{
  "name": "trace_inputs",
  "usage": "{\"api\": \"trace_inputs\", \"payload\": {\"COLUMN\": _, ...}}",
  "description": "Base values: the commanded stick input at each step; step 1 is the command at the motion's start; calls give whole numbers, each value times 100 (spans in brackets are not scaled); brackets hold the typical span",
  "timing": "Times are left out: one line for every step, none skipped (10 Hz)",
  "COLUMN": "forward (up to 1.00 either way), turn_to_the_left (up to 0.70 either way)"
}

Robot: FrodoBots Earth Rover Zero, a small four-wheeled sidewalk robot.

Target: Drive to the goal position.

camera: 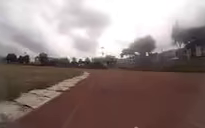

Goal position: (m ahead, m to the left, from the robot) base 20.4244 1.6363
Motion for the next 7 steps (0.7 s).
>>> {"api": "trace_inputs", "payload": {"forward": 100, "turn_to_the_left": 0}}
{"api": "trace_inputs", "payload": {"forward": 100, "turn_to_the_left": 0}}
{"api": "trace_inputs", "payload": {"forward": 100, "turn_to_the_left": 0}}
{"api": "trace_inputs", "payload": {"forward": 100, "turn_to_the_left": 0}}
{"api": "trace_inputs", "payload": {"forward": 100, "turn_to_the_left": 0}}
{"api": "trace_inputs", "payload": {"forward": 100, "turn_to_the_left": 0}}
{"api": "trace_inputs", "payload": {"forward": 100, "turn_to_the_left": 0}}
